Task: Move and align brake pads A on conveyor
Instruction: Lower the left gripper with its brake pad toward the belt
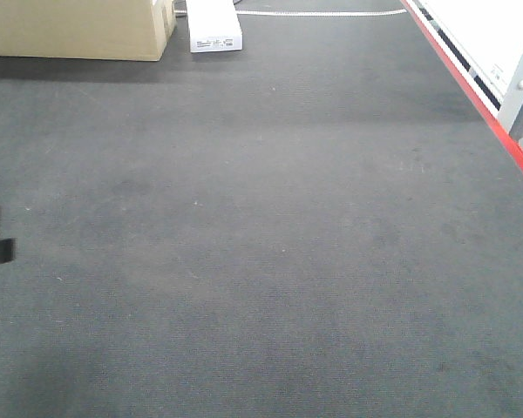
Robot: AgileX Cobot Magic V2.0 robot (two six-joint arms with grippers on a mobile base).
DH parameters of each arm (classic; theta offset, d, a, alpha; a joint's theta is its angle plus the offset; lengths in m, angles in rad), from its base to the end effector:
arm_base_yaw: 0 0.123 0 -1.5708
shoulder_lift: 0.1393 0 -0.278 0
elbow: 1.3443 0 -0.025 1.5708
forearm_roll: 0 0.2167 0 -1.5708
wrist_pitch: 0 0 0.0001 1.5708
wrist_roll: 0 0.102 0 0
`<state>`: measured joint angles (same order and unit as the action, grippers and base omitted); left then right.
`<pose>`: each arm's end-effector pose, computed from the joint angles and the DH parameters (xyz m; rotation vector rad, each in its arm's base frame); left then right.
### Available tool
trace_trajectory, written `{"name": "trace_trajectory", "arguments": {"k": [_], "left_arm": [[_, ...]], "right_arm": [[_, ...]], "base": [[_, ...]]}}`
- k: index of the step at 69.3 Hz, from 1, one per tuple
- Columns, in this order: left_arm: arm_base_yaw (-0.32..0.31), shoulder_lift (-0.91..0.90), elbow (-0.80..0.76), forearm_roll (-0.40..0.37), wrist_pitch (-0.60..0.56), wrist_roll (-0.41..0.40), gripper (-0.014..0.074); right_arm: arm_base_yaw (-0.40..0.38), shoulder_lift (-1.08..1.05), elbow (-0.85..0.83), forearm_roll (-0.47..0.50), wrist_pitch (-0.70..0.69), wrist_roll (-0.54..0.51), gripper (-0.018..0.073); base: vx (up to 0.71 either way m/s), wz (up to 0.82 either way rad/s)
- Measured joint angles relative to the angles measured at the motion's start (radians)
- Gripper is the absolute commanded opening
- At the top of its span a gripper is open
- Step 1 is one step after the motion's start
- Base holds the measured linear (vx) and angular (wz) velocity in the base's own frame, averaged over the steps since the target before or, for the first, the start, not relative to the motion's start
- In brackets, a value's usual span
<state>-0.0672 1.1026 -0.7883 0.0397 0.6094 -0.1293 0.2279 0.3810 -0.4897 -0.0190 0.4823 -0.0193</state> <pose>0.1950 -0.0108 0.2859 -0.0461 2.4068 -0.0486 0.0628 0.0136 0.2990 -0.2386 1.8436 0.1250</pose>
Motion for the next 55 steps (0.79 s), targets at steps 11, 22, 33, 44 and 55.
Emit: {"name": "trace_trajectory", "arguments": {"k": [11,22,33,44,55], "left_arm": [[0.0,0.161,-0.05,0.049,0.003,-0.055,0.0016],[0.0,0.299,-0.086,0.116,0.004,-0.129,0.003],[0.0,0.419,-0.123,0.142,0.002,-0.143,0.0066],[0.0,0.523,-0.162,0.152,0.008,-0.144,0.0129],[0.0,0.605,-0.187,0.16,0.009,-0.144,0.0212]], "right_arm": [[0.0,0.0,0.0,0.0,0.0,0.0,-0.0005],[0.0,0.0,0.0,0.0,0.0,0.0,-0.0005],[0.0,0.0,0.0,0.0,0.0,0.0,-0.0005],[0.0,0.0,0.0,0.0,0.0,0.0,-0.0005],[0.0,0.0,0.0,0.0,0.0,0.0,-0.0005]], "base": [[0.0,0.0],[0.0,0.0],[0.0,0.0],[0.0,0.0],[0.0,0.0]]}}
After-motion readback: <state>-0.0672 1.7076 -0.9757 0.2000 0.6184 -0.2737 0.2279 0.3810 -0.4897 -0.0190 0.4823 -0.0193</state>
